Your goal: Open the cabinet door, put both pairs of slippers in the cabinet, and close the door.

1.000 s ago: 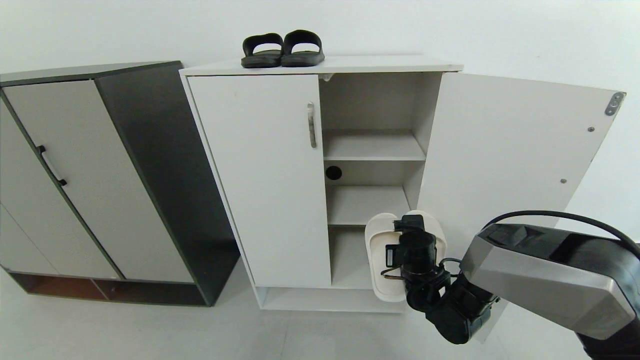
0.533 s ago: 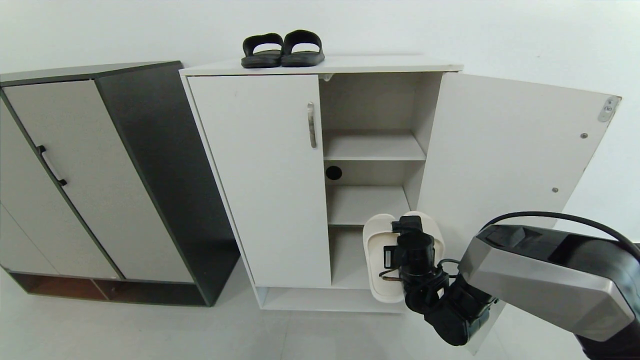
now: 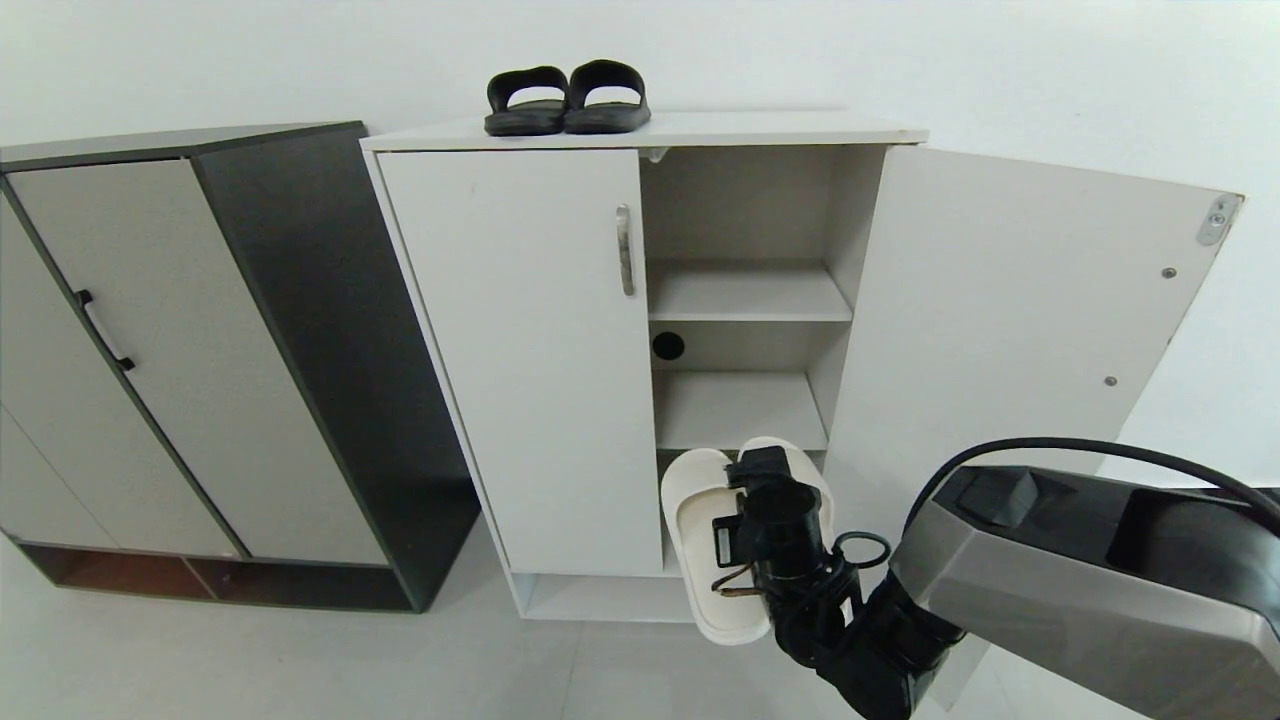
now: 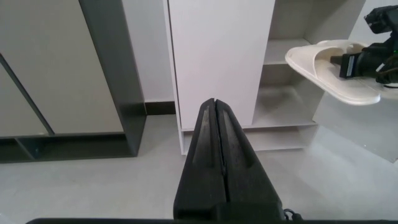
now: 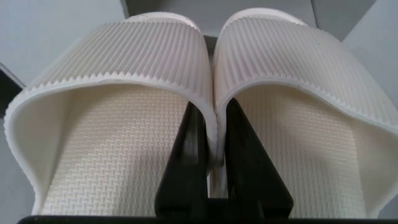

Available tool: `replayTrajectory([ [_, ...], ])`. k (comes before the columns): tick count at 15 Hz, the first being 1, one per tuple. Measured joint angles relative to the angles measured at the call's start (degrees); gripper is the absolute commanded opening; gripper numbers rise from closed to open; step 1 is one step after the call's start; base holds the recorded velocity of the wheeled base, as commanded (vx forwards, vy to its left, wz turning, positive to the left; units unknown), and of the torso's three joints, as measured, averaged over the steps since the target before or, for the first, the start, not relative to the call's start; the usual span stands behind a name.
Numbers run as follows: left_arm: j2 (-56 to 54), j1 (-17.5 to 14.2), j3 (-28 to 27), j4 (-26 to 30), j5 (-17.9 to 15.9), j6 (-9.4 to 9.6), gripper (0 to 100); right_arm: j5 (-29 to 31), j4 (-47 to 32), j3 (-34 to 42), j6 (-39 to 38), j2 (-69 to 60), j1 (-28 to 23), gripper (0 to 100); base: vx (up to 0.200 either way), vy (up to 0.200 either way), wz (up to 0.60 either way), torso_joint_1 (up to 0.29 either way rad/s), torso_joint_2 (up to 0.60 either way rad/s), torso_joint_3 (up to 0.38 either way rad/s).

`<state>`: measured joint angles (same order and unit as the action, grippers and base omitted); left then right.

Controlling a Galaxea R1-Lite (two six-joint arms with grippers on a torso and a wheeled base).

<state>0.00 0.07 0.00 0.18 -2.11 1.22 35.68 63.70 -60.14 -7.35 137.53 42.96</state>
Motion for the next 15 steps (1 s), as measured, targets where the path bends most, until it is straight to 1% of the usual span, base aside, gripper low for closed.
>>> replayTrajectory([
  [3, 0.00, 0.00, 0.00, -0.02, 0.00, 0.00, 0, 0.22, -0.17, -0.52, -1.07, 0.74, 0.10, 0, 0.000, 0.000, 0.00, 0.000, 0.00, 0.000],
  [6, 0.00, 0.00, 0.00, 0.00, -0.07, 0.28, 0, 0.45, -0.12, -0.66, -1.12, 0.95, 0.04, 0, 0.000, 0.000, 0.00, 0.000, 0.00, 0.000],
  [13, 0.00, 0.02, 0.00, 0.00, -0.07, 0.23, 0, 1.43, 0.10, -1.13, -0.66, 1.44, 0.04, 0, 0.000, 0.000, 0.00, 0.000, 0.00, 0.000],
  [15, 0.00, 0.00, 0.00, 0.00, -0.10, 0.26, 0, 2.74, 1.28, -1.24, -0.55, 1.41, 0.09, 0, 0.000, 0.000, 0.00, 0.000, 0.00, -0.146],
])
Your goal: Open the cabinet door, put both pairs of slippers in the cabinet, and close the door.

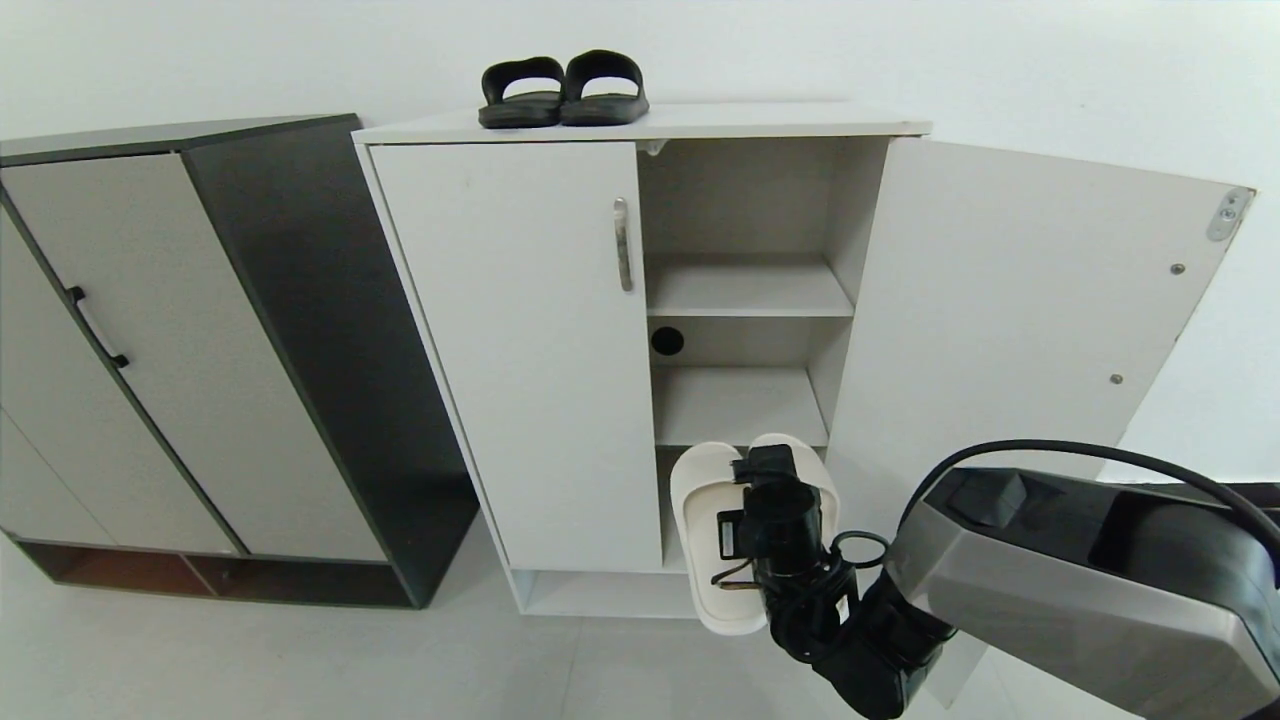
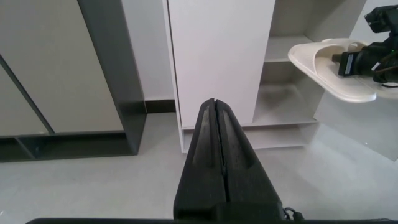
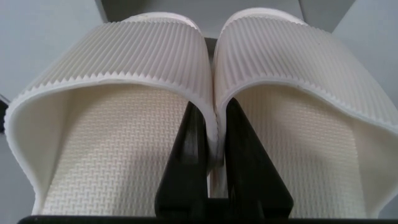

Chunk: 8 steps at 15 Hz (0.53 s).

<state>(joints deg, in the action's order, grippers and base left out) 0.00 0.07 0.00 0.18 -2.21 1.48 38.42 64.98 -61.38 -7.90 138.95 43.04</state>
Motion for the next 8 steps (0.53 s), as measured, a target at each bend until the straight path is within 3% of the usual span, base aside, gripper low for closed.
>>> replayTrajectory([
  [5, 0.00, 0.02, 0.00, 0.00, 0.02, 0.00, 0, 0.28, 1.61, 0.05, 0.68, -0.06, -0.49, 0, 0.000, 0.000, 0.00, 0.002, 0.00, -0.192],
  [8, 0.00, 0.02, 0.00, 0.00, 0.07, 0.00, 0, 0.20, 11.14, 0.85, 6.24, -0.33, -0.29, 0, 0.000, 0.000, 0.00, 0.004, 0.00, -0.196],
])
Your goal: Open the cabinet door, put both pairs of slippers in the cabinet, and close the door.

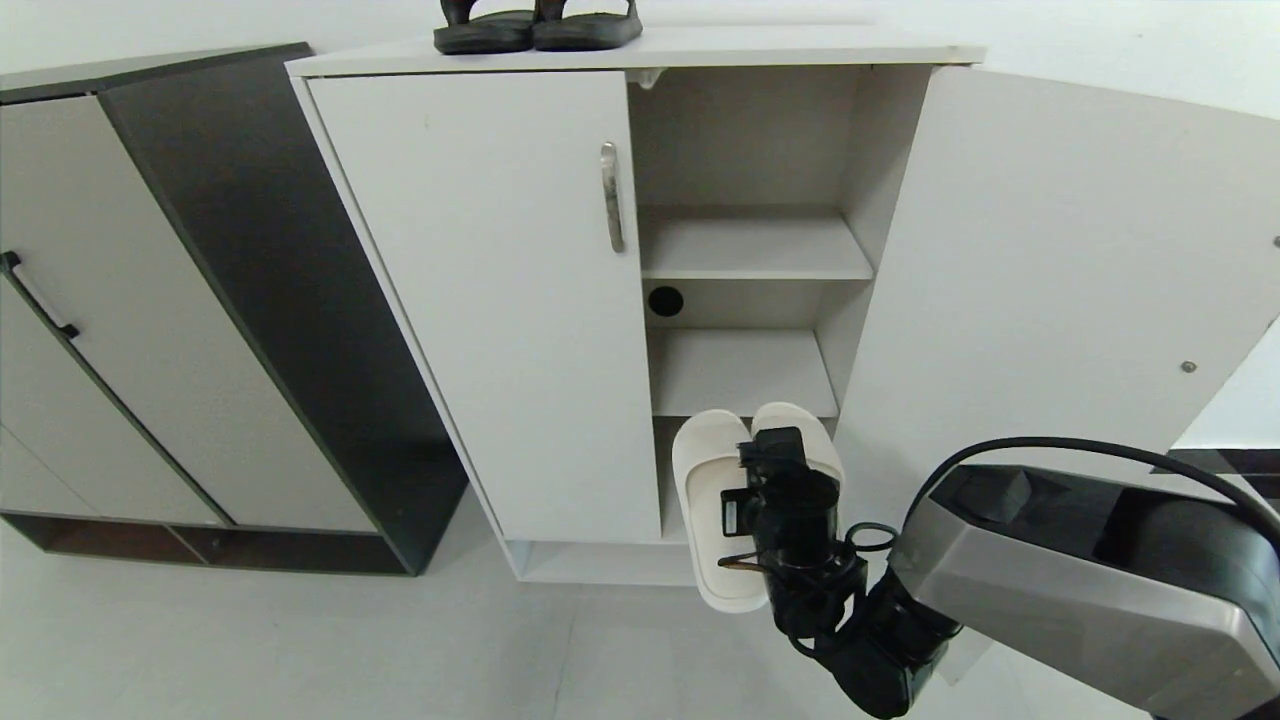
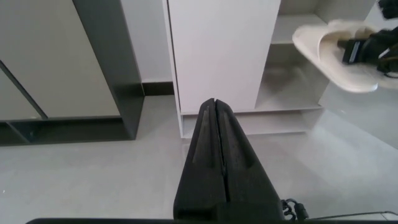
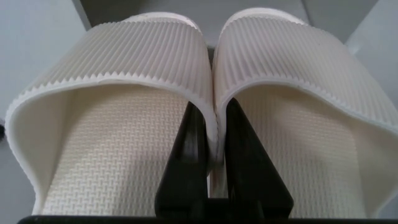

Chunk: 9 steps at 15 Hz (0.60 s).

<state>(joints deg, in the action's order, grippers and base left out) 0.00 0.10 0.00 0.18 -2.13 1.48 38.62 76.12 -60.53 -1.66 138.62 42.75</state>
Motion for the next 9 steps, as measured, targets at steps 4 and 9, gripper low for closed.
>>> replayTrajectory([
  [4, 0.00, -0.02, 0.00, 0.00, 0.02, -0.04, 0, -0.11, 6.42, 0.83, 2.39, 2.61, -0.30, 0, 0.000, 0.000, 0.00, 0.006, 0.00, -0.197],
  [9, 0.00, -0.02, 0.00, 0.00, 0.02, -0.04, 0, 0.09, 6.46, 0.35, 2.26, 3.78, -0.63, 0, 0.080, 0.000, 0.00, 0.001, 0.00, -0.036],
])
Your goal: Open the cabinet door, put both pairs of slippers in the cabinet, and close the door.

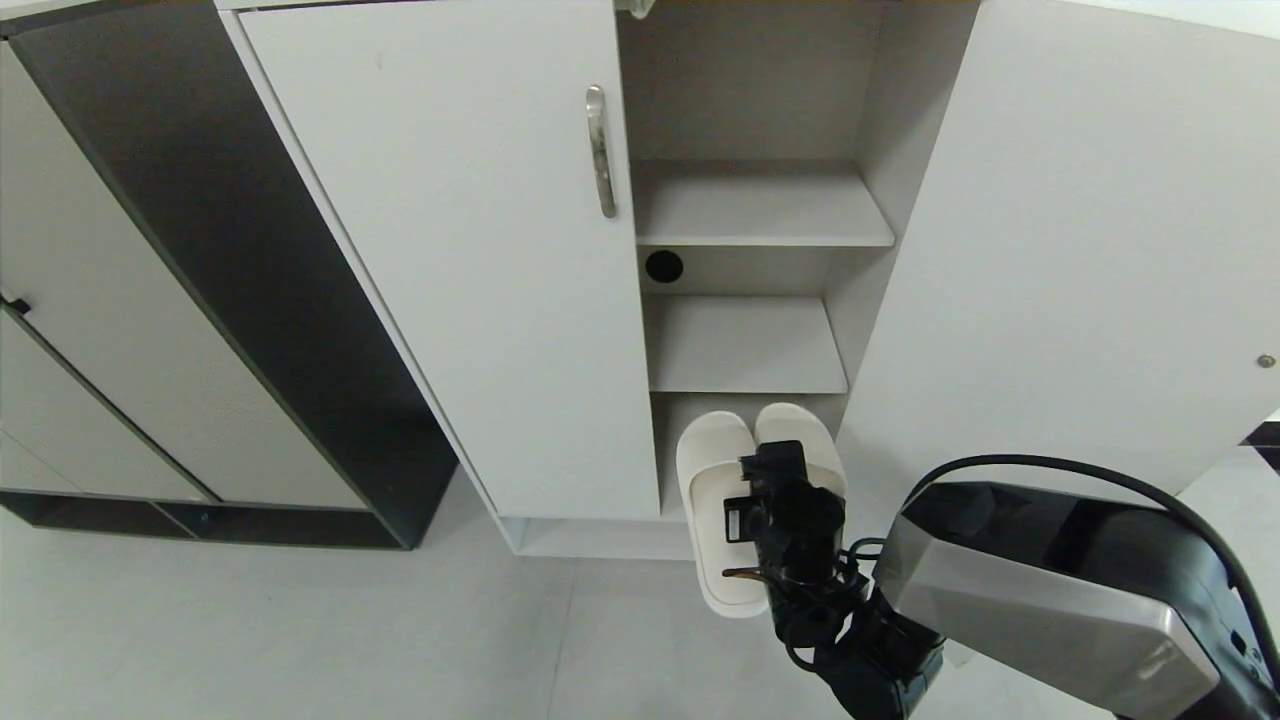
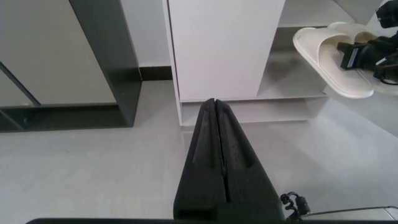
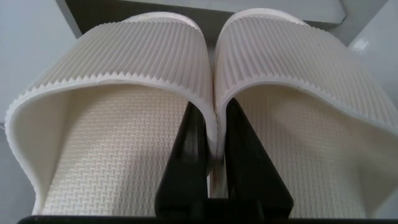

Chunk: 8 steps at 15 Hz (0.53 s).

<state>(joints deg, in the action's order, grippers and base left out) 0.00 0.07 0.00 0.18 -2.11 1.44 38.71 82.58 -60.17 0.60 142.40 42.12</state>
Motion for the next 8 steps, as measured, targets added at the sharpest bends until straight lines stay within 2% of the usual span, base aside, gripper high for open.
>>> replayTrajectory([
  [8, 0.00, 0.00, 0.00, 0.02, 0.00, -0.02, 0, 0.11, 1.45, 0.54, 1.26, -4.30, 0.13, 0, 0.200, 0.000, 0.00, 0.000, 0.00, 0.001],
])
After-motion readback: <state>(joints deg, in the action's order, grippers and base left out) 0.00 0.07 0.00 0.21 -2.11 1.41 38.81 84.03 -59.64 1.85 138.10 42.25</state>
